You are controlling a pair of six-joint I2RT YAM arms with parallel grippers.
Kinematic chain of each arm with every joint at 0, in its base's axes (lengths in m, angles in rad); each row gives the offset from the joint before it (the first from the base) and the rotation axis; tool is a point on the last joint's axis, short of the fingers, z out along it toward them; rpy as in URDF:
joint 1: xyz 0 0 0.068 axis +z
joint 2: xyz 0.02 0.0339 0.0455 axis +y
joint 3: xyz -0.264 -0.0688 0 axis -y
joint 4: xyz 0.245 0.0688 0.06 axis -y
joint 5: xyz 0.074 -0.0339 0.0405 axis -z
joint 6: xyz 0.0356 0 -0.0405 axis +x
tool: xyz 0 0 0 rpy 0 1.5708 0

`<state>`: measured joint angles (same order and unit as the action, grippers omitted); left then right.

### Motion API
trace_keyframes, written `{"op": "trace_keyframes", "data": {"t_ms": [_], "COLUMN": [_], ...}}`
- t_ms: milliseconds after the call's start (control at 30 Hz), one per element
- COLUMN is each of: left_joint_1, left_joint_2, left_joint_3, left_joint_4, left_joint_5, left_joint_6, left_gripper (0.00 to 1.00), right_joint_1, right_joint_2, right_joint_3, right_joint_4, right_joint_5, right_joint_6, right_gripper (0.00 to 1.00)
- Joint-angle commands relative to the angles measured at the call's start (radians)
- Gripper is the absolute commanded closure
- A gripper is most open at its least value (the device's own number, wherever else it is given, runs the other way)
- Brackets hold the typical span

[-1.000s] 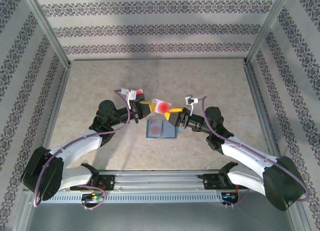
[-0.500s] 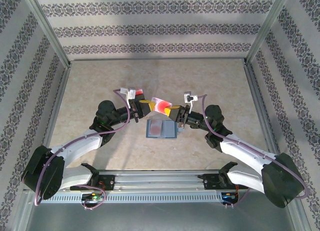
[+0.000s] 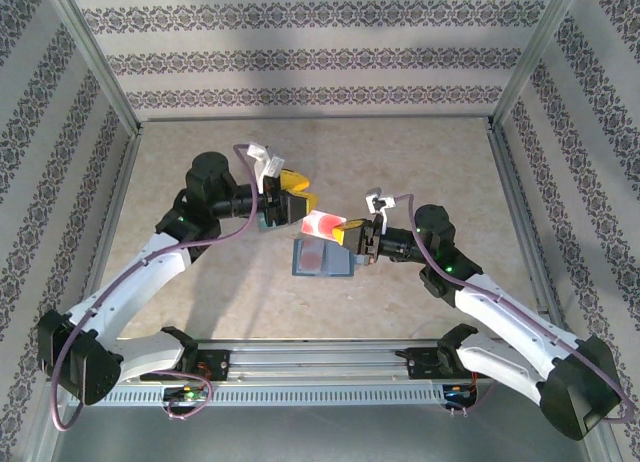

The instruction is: Take the credit cards out of the card holder

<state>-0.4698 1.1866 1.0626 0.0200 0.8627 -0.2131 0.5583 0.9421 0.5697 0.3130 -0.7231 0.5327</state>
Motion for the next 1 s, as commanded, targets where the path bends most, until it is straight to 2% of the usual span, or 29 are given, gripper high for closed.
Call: {"op": "trace_keyframes", "data": {"t_ms": [0,100,200,567,767,967], "left_joint_1": [-0.005,-0.047,-0.093,-0.118,-0.118,-0.117], "left_joint_2": [0.059,0.134,0.210,0.323,0.343,0.338], "left_joint_3": [0.124,0.234,0.323,0.424,0.417,0.409], "left_joint_4": [-0.404,-0.613,-0.753,-0.926,-0.976,-0.955], "left_joint_5": [0.053,0.025,-0.012,0.007,0.002,0.018], "left_joint_6": [0.263,0.398,0.491,0.630,0.676,0.682], "left_gripper": [0.40,0.42,0.44,0.48,0.61,0.82], "right_joint_1": [-0.007,-0.006,-0.006,-0.003,-0.002,-0.003], "right_joint_2": [-0.009,0.011,0.040,0.081,0.078,0.075], "right_joint_3": [0.058,0.090,0.109,0.130,0.130,0.123], "right_joint_4": [-0.151,-0.202,-0.221,-0.226,-0.230,-0.230], "right_joint_5": [-0.059,-0.091,-0.123,-0.177,-0.189,-0.184], "right_joint_6": [-0.099,-0.124,-0.135,-0.149,-0.154,-0.161], "right_gripper": [1.00,1.00,1.00,1.00,1.00,1.00]}}
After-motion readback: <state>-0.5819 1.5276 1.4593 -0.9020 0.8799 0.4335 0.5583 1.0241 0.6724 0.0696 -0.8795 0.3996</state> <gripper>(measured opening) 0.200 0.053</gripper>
